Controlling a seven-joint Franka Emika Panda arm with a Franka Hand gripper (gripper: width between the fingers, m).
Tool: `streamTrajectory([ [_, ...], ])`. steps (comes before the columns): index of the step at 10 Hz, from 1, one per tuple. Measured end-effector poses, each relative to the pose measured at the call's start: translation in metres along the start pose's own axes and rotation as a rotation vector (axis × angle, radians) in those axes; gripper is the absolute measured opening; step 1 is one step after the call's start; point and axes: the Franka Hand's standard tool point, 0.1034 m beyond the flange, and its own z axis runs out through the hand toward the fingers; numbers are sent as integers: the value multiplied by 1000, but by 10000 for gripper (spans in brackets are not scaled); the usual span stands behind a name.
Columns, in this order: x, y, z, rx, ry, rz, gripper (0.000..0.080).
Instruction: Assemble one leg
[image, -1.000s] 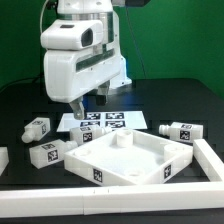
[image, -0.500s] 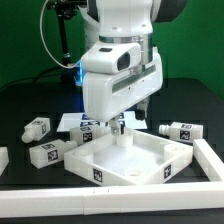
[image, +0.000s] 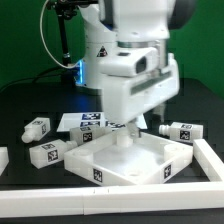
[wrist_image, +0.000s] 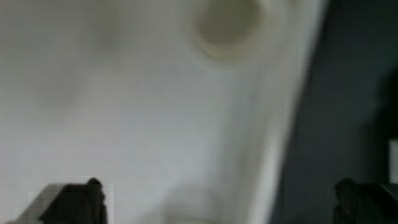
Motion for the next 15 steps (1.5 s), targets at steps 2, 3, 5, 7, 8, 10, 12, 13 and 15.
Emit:
streamTrajectory([
  [2,10,-8,14,2,8,-6,649],
  [3,8,-6,21,4,9,-2,649],
  [5,2,-1,24,7,6,7,649],
  [7,3,-2,25,8,6,5,543],
  [8,3,-2,25,8,6,6,543],
  [10,3,-2,25,8,6,6,206],
  [12,1,-4,25,14,0,14,58],
  [13,1,-4,25,14,0,12,58],
  [15,2,-8,25,14,-3,-67,58],
])
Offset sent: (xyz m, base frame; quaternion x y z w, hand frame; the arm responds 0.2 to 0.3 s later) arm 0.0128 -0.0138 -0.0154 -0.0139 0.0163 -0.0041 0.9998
